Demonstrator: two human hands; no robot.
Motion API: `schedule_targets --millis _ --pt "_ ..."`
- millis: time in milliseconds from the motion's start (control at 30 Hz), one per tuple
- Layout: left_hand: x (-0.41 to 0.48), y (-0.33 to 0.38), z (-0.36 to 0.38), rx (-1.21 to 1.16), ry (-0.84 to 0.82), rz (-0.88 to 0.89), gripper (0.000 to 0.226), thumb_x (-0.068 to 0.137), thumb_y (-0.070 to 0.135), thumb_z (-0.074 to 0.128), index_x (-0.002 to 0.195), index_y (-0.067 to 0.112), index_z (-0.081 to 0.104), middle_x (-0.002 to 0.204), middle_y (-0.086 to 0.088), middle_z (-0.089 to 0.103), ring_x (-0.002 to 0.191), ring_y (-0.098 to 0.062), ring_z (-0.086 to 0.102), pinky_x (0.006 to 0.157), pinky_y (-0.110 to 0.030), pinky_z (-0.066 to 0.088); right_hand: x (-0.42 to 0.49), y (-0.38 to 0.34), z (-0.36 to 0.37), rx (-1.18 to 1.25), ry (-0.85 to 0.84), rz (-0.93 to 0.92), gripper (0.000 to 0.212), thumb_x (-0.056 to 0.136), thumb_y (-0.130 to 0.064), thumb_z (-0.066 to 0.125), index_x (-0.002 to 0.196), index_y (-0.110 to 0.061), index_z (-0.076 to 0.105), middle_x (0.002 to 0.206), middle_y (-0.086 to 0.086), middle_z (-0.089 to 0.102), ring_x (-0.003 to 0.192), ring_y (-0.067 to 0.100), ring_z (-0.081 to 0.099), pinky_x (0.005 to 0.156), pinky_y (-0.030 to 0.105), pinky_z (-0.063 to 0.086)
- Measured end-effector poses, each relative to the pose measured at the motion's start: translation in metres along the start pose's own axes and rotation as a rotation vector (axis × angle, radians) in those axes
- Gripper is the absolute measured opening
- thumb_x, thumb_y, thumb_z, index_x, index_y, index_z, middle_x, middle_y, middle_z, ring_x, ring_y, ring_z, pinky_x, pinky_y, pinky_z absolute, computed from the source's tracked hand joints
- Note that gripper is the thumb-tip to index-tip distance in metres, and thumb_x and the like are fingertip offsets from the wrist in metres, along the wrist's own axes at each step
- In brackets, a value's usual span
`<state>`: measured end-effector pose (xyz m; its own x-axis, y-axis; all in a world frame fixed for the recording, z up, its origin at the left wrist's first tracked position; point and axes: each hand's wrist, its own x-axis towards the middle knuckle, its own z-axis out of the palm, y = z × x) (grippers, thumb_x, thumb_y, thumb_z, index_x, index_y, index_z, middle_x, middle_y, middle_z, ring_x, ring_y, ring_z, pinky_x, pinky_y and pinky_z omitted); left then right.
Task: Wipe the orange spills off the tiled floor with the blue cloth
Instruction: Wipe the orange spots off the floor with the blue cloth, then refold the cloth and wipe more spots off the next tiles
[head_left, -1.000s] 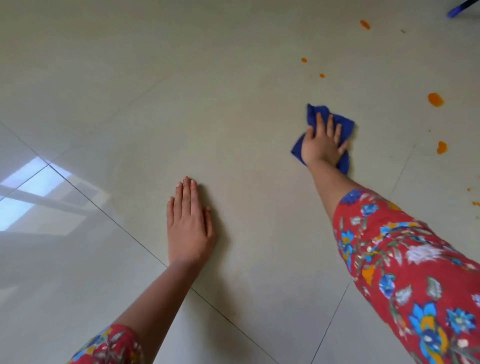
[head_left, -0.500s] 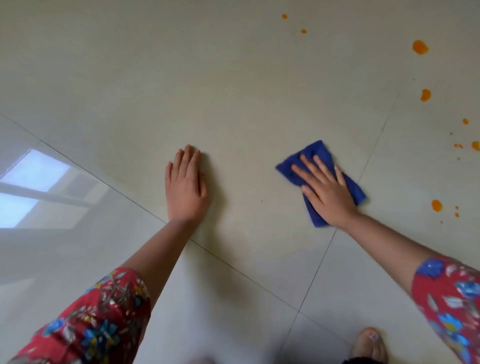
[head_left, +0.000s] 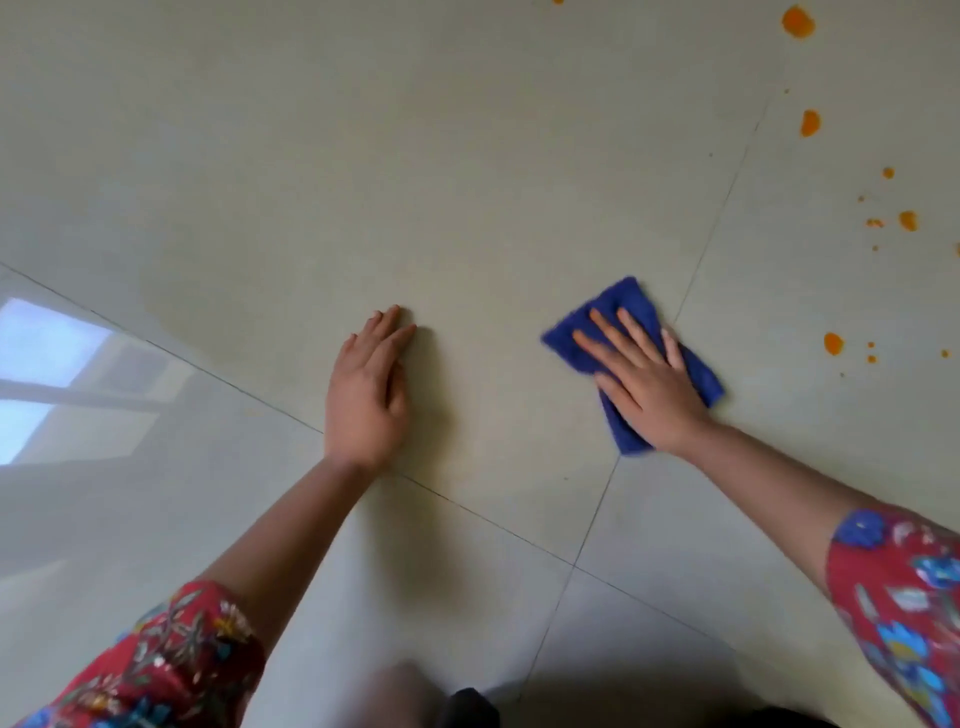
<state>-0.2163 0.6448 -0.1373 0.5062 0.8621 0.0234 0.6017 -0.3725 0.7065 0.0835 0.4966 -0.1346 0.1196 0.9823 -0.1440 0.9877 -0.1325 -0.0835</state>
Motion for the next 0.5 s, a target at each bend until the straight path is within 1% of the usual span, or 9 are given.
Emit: schedule_targets --millis 33,67,100,167,233,300,333,400,500 --pt "-0.005 0.008 0.007 -0.040 0.001 -0.017 0.047 0.088 0.005 0.039 0.131 0.012 0.056 0.148 -0.004 0.043 0.141 -0.019 0.033 0.118 -0.034 0.020 0.015 -0.014 -0.003 0.013 0.036 0.130 0.054 0.096 -0.042 0.026 0.149 -0.046 0.015 0.160 -0.009 0.019 0.147 0.018 0.018 0.112 0.058 0.020" --pt "-0.008 0.016 0.013 -0.085 0.006 -0.029 0.046 0.089 0.005 0.038 0.131 0.013 0.057 0.148 -0.003 0.044 0.141 -0.018 0.033 0.118 -0.034 0.021 0.028 -0.033 -0.004 0.026 0.050 0.203 0.056 0.094 -0.042 0.027 0.149 -0.041 0.023 0.159 -0.006 0.023 0.146 0.021 0.021 0.111 0.059 0.020" --pt "-0.009 0.025 0.020 -0.137 0.011 -0.032 0.045 0.090 0.005 0.038 0.130 0.013 0.057 0.147 -0.002 0.045 0.140 -0.017 0.035 0.117 -0.033 0.023 0.034 -0.053 -0.003 0.028 0.063 0.213 0.057 0.092 -0.042 0.028 0.149 -0.037 0.028 0.159 -0.004 0.025 0.146 0.023 0.022 0.110 0.060 0.020" --pt "-0.010 0.040 0.026 -0.232 0.019 -0.036 0.046 0.090 0.005 0.037 0.130 0.013 0.057 0.145 0.000 0.046 0.138 -0.016 0.038 0.115 -0.028 0.028 0.022 -0.093 0.006 -0.008 0.069 0.035 0.057 0.092 -0.044 0.032 0.148 -0.035 0.030 0.159 -0.004 0.024 0.147 0.025 0.020 0.111 0.061 0.019" --pt "-0.007 0.051 0.025 -0.283 0.011 -0.036 0.046 0.090 0.006 0.036 0.130 0.013 0.056 0.143 0.004 0.046 0.136 -0.013 0.040 0.113 -0.024 0.031 -0.016 -0.111 0.013 -0.014 0.007 -0.224 0.054 0.095 -0.047 0.035 0.148 -0.039 0.027 0.160 -0.008 0.020 0.149 0.022 0.013 0.116 0.057 0.009" --pt "-0.005 0.061 0.024 -0.293 -0.014 -0.039 0.045 0.091 0.009 0.035 0.130 0.014 0.057 0.143 0.006 0.046 0.134 -0.010 0.042 0.110 -0.024 0.034 -0.058 -0.096 0.017 0.000 -0.059 -0.399 0.054 0.097 -0.046 0.039 0.148 -0.043 0.024 0.159 -0.013 0.018 0.149 0.019 0.009 0.119 0.050 0.002" --pt "-0.006 0.064 0.023 -0.295 -0.030 -0.047 0.045 0.091 0.012 0.034 0.129 0.014 0.057 0.143 0.006 0.048 0.133 -0.008 0.043 0.108 -0.025 0.036 -0.075 -0.083 0.017 -0.010 -0.076 -0.440 0.055 0.095 -0.044 0.040 0.148 -0.044 0.025 0.159 -0.014 0.019 0.149 0.017 0.011 0.119 0.048 0.003" --pt "-0.008 0.070 0.023 -0.265 -0.084 -0.051 0.044 0.090 0.016 0.035 0.127 0.017 0.059 0.141 0.007 0.051 0.127 -0.008 0.049 0.104 -0.026 0.041 -0.096 -0.047 0.018 -0.018 -0.081 -0.395 0.058 0.090 -0.037 0.040 0.147 -0.044 0.027 0.157 -0.016 0.020 0.147 0.013 0.016 0.116 0.044 0.010" --pt "-0.016 0.085 0.028 -0.202 -0.227 -0.042 0.036 0.094 0.014 0.042 0.123 0.023 0.061 0.135 0.010 0.055 0.115 -0.009 0.057 0.098 -0.026 0.045 -0.104 0.014 0.014 0.055 -0.091 -0.066 0.056 0.093 -0.032 0.032 0.147 -0.044 0.026 0.157 -0.018 0.020 0.146 0.008 0.017 0.112 0.040 0.021"
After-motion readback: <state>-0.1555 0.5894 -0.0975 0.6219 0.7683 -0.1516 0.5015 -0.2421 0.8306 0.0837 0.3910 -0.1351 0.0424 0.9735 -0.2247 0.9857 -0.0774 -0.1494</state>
